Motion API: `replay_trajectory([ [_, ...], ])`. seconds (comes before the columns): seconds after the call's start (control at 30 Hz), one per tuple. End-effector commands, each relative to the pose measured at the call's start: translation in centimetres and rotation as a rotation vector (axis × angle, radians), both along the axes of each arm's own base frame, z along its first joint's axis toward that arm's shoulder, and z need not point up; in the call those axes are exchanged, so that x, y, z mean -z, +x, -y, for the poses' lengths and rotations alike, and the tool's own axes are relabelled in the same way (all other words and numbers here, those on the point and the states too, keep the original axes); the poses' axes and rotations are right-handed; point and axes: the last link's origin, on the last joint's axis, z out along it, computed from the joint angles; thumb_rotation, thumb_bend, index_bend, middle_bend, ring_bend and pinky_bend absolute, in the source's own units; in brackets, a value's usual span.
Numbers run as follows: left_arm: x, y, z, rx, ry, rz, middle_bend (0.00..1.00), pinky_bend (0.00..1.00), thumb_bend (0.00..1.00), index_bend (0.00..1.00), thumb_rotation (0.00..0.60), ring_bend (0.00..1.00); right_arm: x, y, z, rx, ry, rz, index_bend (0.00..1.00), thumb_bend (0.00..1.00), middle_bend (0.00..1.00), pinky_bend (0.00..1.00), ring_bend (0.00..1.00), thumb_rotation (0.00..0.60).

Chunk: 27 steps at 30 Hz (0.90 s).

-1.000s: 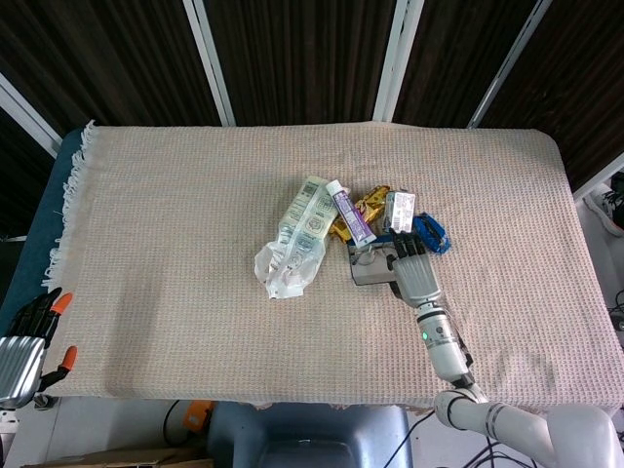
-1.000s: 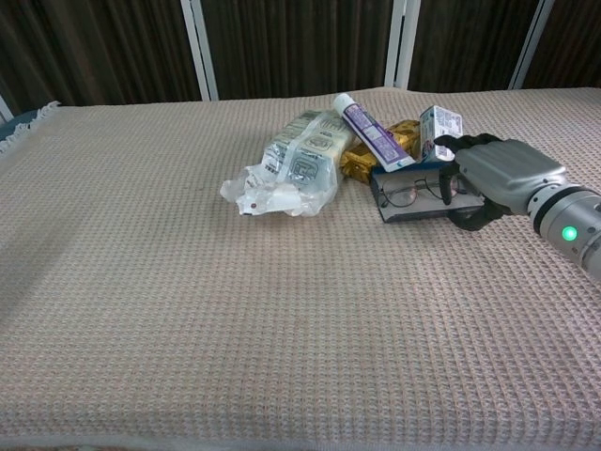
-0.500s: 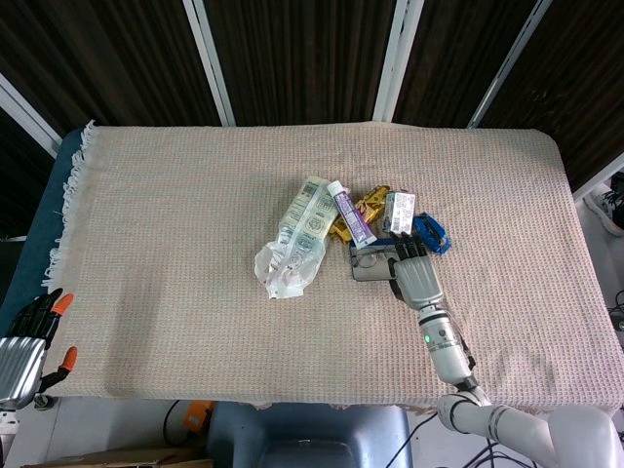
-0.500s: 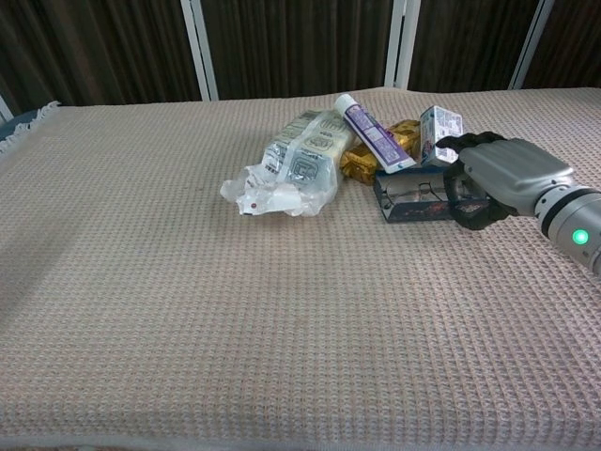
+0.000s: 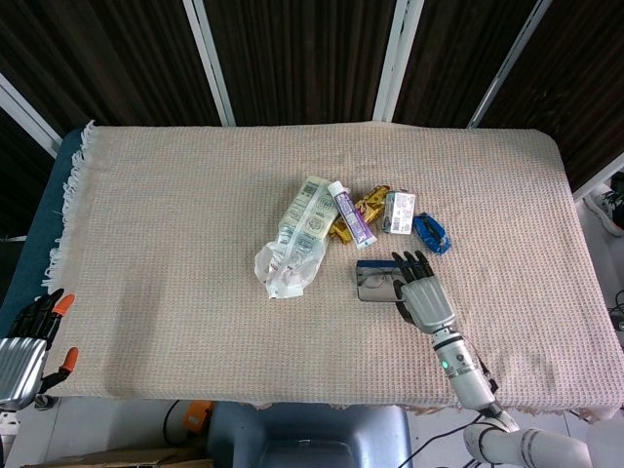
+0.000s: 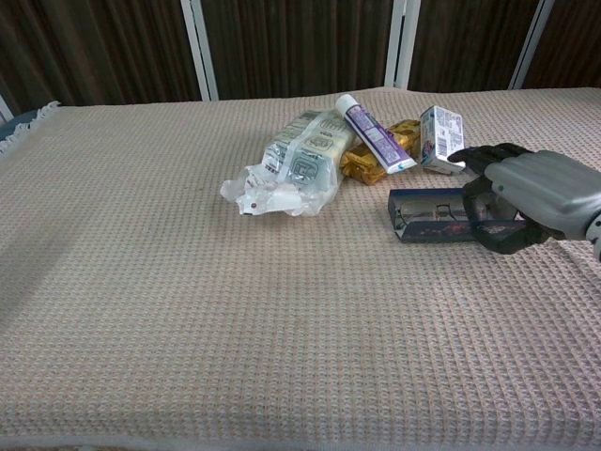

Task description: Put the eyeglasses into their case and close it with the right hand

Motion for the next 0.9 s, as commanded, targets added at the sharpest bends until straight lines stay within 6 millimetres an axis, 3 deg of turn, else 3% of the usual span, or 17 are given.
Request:
replay_trajectory([
  [0.03,0.1,0.0,0.0,0.001,-0.001,-0.001,0.0,0.13,0.4,0.0,0.6,0.0,-1.0,-0.7,-2.2,-0.006,0.038,0.012,0.74,0.67,0.17,0.0,0.0,0.6],
  [0.27,0.2,0.1,-0.1,0.0,-0.008,-0.006,0.0,0.13,0.4,0.0,0.6,0.0,-2.4,-0.6,-3.3,0.027,0.07,0.086,0.74,0.67,0.17,0.0,0.0,0.6],
  [0.9,0.5,0.0,-0.4,-0.013,-0.017,-0.013,0.0,0.13,0.4,0.0,0.6,0.0,-2.1,-0.1,1.7,0.187,0.059,0.162,0.72,0.67,0.17,0.0,0.0,0.6],
])
